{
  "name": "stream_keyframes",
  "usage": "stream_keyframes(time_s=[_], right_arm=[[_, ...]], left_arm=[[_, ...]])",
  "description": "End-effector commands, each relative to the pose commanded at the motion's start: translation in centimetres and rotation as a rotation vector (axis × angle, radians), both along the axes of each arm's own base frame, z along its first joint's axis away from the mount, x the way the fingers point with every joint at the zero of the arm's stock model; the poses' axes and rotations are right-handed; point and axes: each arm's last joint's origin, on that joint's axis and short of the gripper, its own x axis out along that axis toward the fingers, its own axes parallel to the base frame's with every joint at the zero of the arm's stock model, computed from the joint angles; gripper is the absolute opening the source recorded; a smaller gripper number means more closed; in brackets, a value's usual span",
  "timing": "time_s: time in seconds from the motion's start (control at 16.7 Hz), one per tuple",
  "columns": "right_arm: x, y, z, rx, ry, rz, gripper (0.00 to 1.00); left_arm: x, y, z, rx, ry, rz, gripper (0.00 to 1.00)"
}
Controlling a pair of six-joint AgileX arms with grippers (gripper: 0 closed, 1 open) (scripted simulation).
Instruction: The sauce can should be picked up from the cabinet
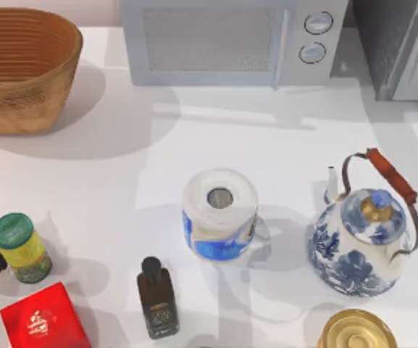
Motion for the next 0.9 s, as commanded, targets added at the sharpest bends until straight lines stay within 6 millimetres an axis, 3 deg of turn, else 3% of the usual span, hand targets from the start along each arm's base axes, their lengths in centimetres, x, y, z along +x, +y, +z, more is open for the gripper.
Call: stream_keyframes(time_s=[0.24, 0.66, 0.9], right_arm=[[4.1, 0.4, -0.5, 0.001, 0.010, -0.003, 1.00], [4.9, 0.5, -0.5, 0.002, 0.008, -0.001, 1.00], [7.1, 0.5, -0.2, 0.002, 0.004, -0.004, 1.00]], left_arm=[[0.0, 0.0, 0.0, 0.000, 0.000, 0.000, 1.00], [0.0, 0.0, 0.0, 0.000, 0.000, 0.000, 1.00], [0.0, 0.0, 0.0, 0.000, 0.000, 0.000, 1.00]])
